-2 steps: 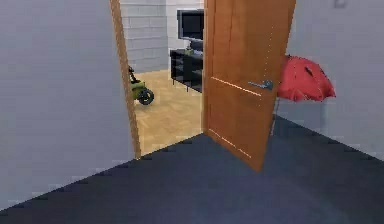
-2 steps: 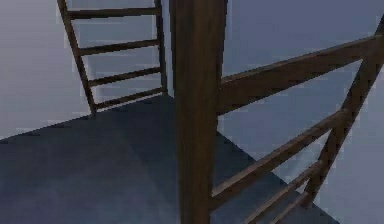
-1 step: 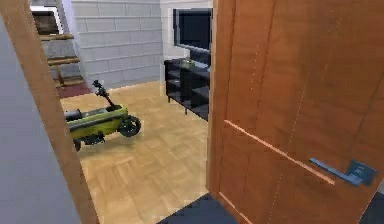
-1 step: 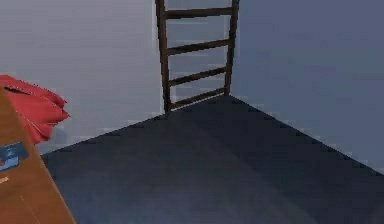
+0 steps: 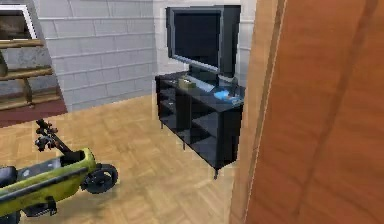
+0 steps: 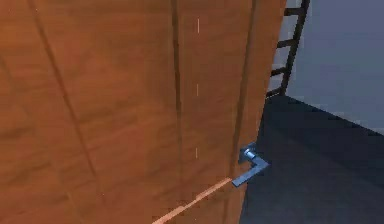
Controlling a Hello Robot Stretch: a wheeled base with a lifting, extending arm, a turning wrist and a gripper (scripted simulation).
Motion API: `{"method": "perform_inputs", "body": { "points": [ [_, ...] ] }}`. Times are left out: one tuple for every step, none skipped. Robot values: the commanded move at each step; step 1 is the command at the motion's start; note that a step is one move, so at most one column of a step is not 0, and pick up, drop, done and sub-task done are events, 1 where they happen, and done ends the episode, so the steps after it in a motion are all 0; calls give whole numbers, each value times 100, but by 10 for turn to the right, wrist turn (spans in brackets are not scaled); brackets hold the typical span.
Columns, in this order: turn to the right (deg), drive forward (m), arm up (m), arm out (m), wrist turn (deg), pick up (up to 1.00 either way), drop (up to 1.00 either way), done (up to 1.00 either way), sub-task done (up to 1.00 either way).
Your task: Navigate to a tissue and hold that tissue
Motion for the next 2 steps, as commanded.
{"method": "perform_inputs", "body": {
  "points": [
    [-330,0,0,0,0,0,0,0,0],
    [0,45,0,0,0,0,0,0,0]
  ]
}}
